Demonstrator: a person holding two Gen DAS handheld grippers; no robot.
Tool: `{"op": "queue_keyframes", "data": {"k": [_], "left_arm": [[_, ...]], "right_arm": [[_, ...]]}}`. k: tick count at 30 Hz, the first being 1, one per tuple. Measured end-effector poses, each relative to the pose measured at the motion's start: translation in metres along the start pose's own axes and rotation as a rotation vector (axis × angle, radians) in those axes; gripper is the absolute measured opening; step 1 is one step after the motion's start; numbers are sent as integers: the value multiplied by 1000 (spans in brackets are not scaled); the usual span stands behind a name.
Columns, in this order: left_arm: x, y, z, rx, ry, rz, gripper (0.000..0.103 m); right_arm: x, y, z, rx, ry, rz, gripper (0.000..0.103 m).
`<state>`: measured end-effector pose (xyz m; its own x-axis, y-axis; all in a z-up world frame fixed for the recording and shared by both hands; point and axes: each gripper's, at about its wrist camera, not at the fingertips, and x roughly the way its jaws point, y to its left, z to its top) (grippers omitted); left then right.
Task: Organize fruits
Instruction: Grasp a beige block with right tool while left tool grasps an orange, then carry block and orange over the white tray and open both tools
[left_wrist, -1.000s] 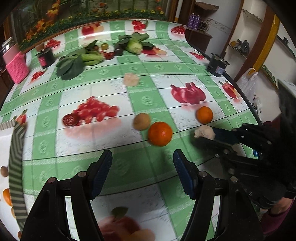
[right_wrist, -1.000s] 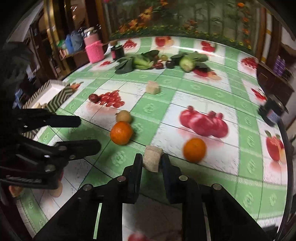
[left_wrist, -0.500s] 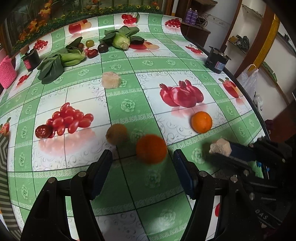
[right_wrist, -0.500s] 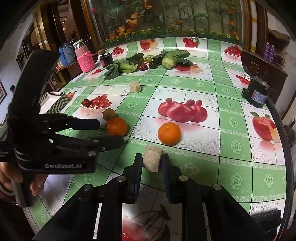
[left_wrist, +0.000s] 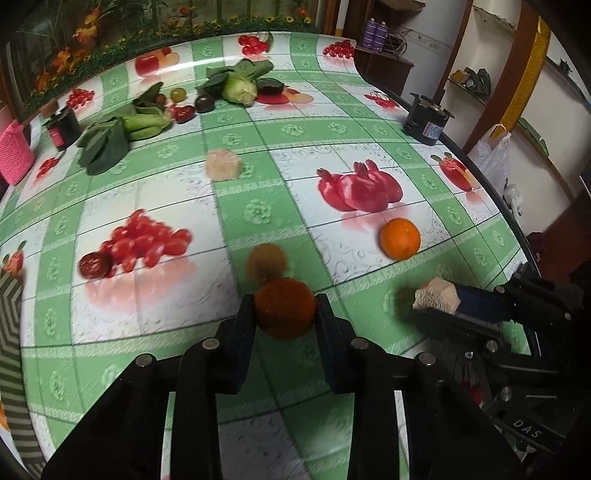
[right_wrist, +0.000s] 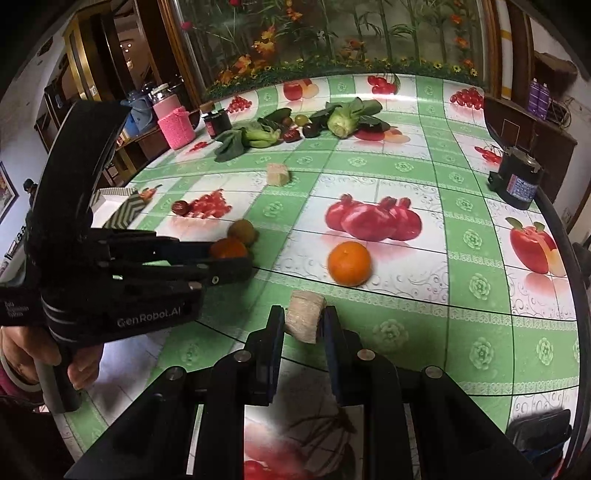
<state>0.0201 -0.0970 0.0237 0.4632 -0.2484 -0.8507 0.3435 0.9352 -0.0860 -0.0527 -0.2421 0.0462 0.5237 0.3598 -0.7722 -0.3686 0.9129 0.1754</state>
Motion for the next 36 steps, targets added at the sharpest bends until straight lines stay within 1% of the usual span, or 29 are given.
{"op": "queue_keyframes", "data": {"k": [6, 9, 19, 30, 36], "left_arm": [[-26, 17, -13, -28, -38, 43, 28], [-39, 26, -23, -26, -62, 92, 28], [-77, 67, -49, -80, -125, 187, 28], [-114, 116, -76, -153, -171, 269, 28], [-128, 143, -91, -196, -178, 306, 28]], "right_arm": [[2, 24, 4, 9, -4, 16, 22], [5, 43, 5, -3, -5, 25, 22], [12, 102, 15, -58, -9, 67, 22], [24, 166, 26, -143, 0, 111, 22], [26, 199, 33, -194, -3, 145, 22]]}}
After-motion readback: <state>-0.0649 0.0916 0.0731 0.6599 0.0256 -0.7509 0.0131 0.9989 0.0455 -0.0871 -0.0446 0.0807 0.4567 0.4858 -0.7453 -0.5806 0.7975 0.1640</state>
